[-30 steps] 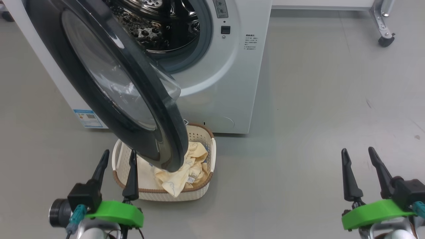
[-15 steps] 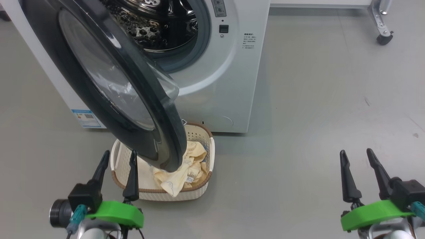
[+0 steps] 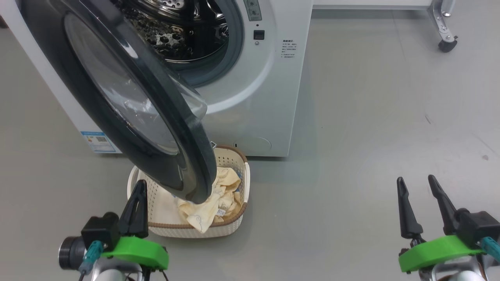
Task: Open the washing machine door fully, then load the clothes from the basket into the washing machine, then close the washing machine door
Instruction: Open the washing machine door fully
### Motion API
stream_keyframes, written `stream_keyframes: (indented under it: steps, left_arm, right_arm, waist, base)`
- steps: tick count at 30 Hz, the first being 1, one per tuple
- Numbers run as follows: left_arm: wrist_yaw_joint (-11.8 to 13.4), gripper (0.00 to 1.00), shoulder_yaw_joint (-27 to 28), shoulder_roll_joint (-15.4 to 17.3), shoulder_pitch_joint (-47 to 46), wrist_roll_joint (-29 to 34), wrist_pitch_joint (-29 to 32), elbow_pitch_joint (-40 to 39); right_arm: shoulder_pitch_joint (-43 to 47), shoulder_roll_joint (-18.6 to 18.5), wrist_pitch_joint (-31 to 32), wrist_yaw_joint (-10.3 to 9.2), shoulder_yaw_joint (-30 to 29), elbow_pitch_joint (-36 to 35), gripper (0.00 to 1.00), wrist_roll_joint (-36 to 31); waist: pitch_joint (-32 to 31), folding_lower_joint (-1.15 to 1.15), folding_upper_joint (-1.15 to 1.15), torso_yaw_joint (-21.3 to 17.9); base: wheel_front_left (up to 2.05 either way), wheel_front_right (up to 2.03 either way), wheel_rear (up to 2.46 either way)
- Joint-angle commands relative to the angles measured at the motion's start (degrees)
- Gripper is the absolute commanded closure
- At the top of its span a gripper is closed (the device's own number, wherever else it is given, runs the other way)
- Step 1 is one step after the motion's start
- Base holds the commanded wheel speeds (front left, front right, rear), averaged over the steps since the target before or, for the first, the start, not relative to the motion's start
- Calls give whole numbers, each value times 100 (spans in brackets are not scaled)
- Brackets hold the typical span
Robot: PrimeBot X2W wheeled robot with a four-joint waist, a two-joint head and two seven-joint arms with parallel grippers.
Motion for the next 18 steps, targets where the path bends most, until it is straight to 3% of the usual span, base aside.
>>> stream_keyframes:
  steps: [1,10,18]
  left_arm:
    - [3,100,232,96,-294,-42,-38,-152]
    - [128,100,517,110,-516,92,-38,-572]
    - [312,100,628,129,-1146,379,-38,-2058]
  right_arm:
    - [-217,-53,-56,2,136,-152,0,46]
    - [-198,-53,-56,2,110,-135,0,79]
    - [-214,-53,-56,2,65,-135,0,66]
  waist:
    - [-10,0,0,-10]
    - [-19,0,0,0]
    - [4,0,0,68]
  base:
    - [0,0,0]
    - [0,0,0]
    - [0,0,0]
